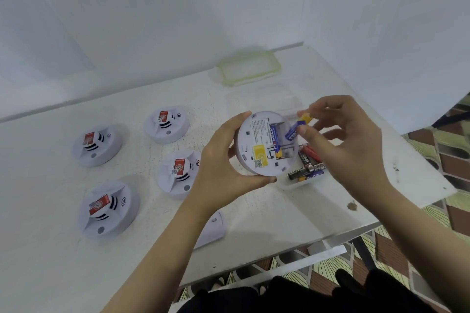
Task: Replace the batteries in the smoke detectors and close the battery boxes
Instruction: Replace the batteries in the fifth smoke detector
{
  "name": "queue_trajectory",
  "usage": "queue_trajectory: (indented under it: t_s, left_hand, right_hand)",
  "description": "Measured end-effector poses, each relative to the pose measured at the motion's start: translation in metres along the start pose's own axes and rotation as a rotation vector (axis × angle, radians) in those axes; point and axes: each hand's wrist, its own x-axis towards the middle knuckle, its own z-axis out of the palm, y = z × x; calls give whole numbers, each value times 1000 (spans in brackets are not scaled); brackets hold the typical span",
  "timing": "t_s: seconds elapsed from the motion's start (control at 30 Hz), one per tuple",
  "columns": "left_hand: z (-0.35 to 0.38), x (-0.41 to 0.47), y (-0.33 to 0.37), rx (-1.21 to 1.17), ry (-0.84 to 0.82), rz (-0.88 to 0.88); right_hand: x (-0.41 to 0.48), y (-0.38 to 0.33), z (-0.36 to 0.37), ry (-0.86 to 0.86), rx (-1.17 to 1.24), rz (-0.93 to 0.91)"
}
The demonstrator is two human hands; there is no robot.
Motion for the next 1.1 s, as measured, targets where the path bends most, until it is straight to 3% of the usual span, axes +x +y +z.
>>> queue_trajectory:
  t_s: [0.1, 0.27, 0.5, 0.63, 0.8, 1.1]
  left_hand:
    - [0, 0, -2, -51, -3, -30]
    - [2, -1, -1, -117, -7, -53]
    - [3, 2, 1, -164, -41, -11]
    - [2, 3, 6, -179, -63, 10]
    - [0, 2, 10, -145, -101, 22]
    - [-1, 0, 9, -79, -132, 23]
  right_hand:
    - [2, 8, -10, 17, -7, 80]
    - [0, 28, -20, -191, -310, 122]
    - [3, 11, -20, -472, -221, -120]
    - [13, 4, -21, -589, -344, -225]
    - [23, -8, -24, -665, -492, -223]
    - [24, -20, -23, -713, -709, -422]
